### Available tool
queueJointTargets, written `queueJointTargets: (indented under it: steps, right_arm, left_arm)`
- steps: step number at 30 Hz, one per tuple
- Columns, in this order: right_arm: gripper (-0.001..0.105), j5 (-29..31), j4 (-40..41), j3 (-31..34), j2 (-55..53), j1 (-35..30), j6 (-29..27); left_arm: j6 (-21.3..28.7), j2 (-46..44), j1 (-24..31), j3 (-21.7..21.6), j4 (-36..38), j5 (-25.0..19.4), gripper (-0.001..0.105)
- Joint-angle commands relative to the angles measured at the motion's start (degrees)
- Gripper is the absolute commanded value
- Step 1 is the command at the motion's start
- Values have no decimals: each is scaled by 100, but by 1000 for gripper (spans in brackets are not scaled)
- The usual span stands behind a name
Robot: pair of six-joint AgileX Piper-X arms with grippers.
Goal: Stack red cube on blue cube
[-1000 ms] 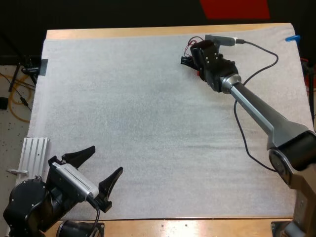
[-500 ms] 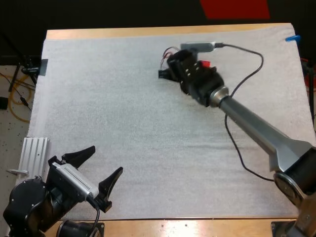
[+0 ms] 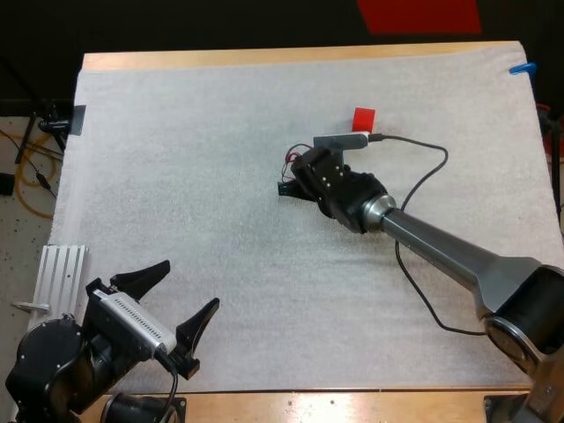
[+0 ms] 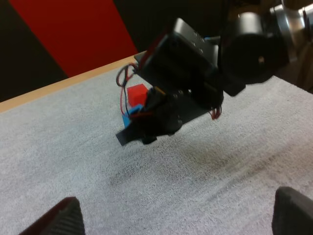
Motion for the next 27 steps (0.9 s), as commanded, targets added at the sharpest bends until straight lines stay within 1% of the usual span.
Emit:
queueJointTargets:
  steps: [1,6,7,8,9,10,11,12,16,21,24,27]
  right_arm:
    - [36,-71,-189,62,-53,-4,-3]
    - [37,-80,-232,149,-53,-4,7]
    - [42,-127,-232,149,-53,-4,7]
    - [49,-255,-232,149,-53,-4,7]
    - [53,-331,-232,149,-53,-4,7]
    - [60,-426,-232,149,-53,-4,7]
    - [65,-462,-232,149,-53,-4,7]
    - [67,-462,-232,149,-53,-4,7]
    - [67,-461,-252,149,-63,-4,-8]
    - [67,-439,-252,149,-314,-4,-402]
    - [67,-280,-252,149,-565,-40,-618]
    - [67,-288,16,54,-783,-159,-691]
  left_arm:
    - [-53,23,-31,-34,-55,30,75]
    - [-53,23,-31,-34,-55,30,75]
    - [-53,23,-31,-34,-55,30,75]
    - [-53,23,-31,-34,-55,30,75]
    - [-53,23,-31,-34,-55,30,75]
    - [-53,23,-31,-34,-55,30,75]
    - [-53,23,-31,-34,-55,30,75]
    - [-53,23,-31,-34,-55,30,75]
    - [-53,23,-31,-34,-55,30,75]
    - [-53,23,-31,-34,-55,30,75]
    - [-53,23,-31,-34,-55,30,75]
    - [-53,23,-31,-34,-55,30,75]
